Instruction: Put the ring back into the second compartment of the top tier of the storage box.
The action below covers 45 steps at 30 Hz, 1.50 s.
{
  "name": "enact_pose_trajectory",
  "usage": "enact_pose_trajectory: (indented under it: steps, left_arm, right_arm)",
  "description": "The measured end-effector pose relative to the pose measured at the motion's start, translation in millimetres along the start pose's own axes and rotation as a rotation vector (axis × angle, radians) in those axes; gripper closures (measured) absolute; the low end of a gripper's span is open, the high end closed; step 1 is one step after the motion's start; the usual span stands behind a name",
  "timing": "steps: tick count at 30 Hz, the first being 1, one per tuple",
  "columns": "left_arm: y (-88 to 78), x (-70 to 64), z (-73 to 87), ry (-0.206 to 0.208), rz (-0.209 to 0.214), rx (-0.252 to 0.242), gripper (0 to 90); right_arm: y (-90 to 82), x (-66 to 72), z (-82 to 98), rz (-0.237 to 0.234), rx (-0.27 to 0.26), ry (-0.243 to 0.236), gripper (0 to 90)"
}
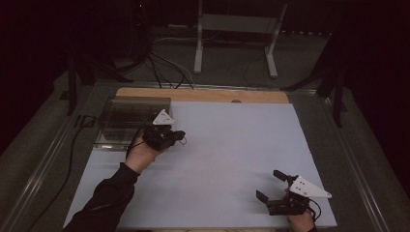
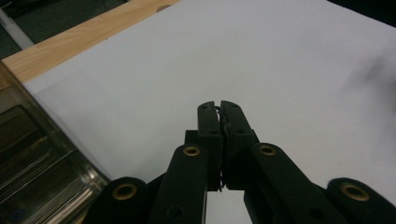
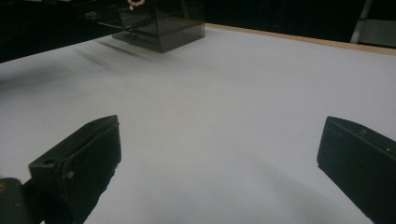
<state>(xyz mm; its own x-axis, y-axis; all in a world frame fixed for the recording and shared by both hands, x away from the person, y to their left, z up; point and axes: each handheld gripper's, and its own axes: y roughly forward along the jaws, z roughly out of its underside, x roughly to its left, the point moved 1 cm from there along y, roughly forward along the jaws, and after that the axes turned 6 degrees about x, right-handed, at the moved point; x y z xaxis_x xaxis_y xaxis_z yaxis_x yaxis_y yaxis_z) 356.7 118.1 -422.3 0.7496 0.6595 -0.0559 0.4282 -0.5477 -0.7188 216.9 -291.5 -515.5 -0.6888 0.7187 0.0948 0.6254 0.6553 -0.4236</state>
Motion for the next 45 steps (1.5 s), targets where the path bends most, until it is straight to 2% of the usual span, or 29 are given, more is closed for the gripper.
enact_pose_trajectory:
  steps: [17,33,45]
  left_arm:
    - [-27.7,17.0,9.0,-0.035,-0.025,-0.025,89.8]
    - [-51.0,32.3,21.6,-0.061,-0.072,-0.029,89.8]
    - [-73.6,48.6,35.3,-0.102,-0.105,-0.048,89.8]
  right_arm:
    - [0.5,0.4,0.0,0.003,0.003,-0.004,0.0]
    - [0.8,0.5,0.1,0.008,0.005,-0.004,0.0]
    - [1.3,1.3,0.3,0.009,0.009,-0.004,0.0]
